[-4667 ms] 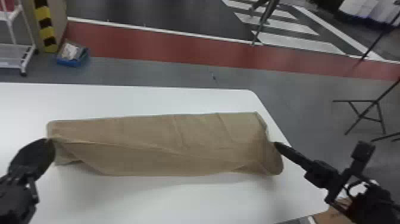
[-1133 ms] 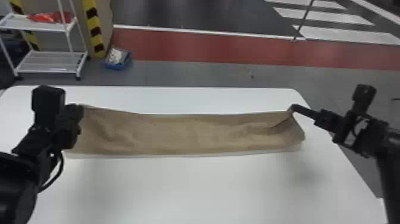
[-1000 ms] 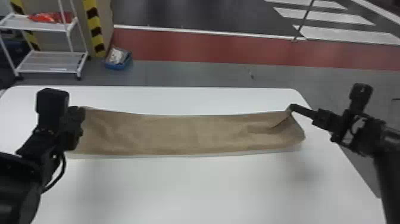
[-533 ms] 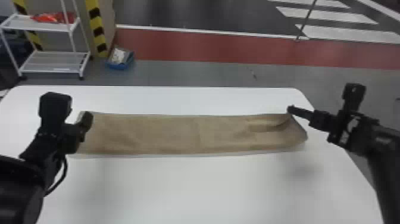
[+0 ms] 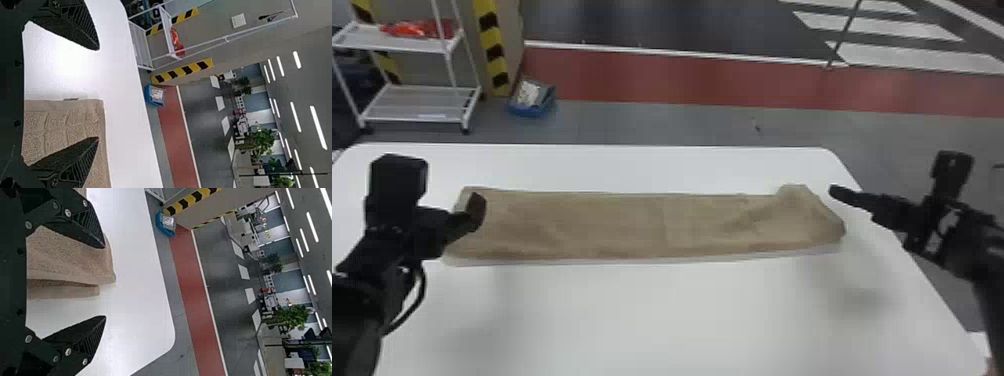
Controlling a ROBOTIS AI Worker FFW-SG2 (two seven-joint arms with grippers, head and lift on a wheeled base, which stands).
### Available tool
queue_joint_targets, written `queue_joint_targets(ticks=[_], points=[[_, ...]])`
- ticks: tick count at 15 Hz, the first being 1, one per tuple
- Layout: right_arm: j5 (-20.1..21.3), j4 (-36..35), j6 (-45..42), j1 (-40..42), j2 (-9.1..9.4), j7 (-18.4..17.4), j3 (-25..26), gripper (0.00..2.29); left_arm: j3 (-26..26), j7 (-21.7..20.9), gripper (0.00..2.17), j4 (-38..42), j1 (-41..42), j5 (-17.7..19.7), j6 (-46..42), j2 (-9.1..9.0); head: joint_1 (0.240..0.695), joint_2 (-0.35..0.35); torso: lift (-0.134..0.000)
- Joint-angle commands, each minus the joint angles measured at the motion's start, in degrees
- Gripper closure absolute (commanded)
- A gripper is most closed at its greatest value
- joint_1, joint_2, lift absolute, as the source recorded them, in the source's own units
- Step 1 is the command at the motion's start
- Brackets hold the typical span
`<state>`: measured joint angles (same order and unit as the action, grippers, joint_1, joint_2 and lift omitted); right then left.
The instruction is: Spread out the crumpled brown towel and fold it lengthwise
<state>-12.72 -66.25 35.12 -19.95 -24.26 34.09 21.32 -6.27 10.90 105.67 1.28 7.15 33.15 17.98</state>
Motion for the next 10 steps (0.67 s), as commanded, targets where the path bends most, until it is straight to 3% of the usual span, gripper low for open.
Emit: queue_joint_targets(ticks=[1, 3, 5, 8, 10], points=[[-1.6, -2.6, 4.0, 1.8, -2.1, 1.1, 0.6, 0.08, 1.3, -0.4, 0.04, 0.2, 0.0, 2.1, 0.6, 0.04, 0.695, -0.176, -0.128], [-1.8, -6.4, 7.6, 3.5, -2.28, 1.9, 1.8, 0.12, 1.3, -0.4, 0.04, 0.8, 0.1, 2.2, 0.6, 0.04, 0.695, -0.187, -0.128], [-2.0, -8.1, 10.4, 4.9, -2.37, 3.3, 2.3, 0.36, 1.1, -0.4, 0.04, 0.9, 0.4, 2.2, 0.6, 0.04, 0.695, -0.19, -0.128], [-1.5, -8.3, 10.4, 5.0, -2.1, 3.1, 1.3, 0.65, 0.6, -0.4, 0.04, 0.8, 0.5, 1.8, 0.6, 0.04, 0.695, -0.19, -0.128], [-1.0, -7.3, 10.2, 4.5, -1.58, 2.4, -0.1, 0.68, 0.6, -0.4, 0.04, 0.8, 0.7, 1.6, 0.6, 0.04, 0.695, -0.189, -0.128]])
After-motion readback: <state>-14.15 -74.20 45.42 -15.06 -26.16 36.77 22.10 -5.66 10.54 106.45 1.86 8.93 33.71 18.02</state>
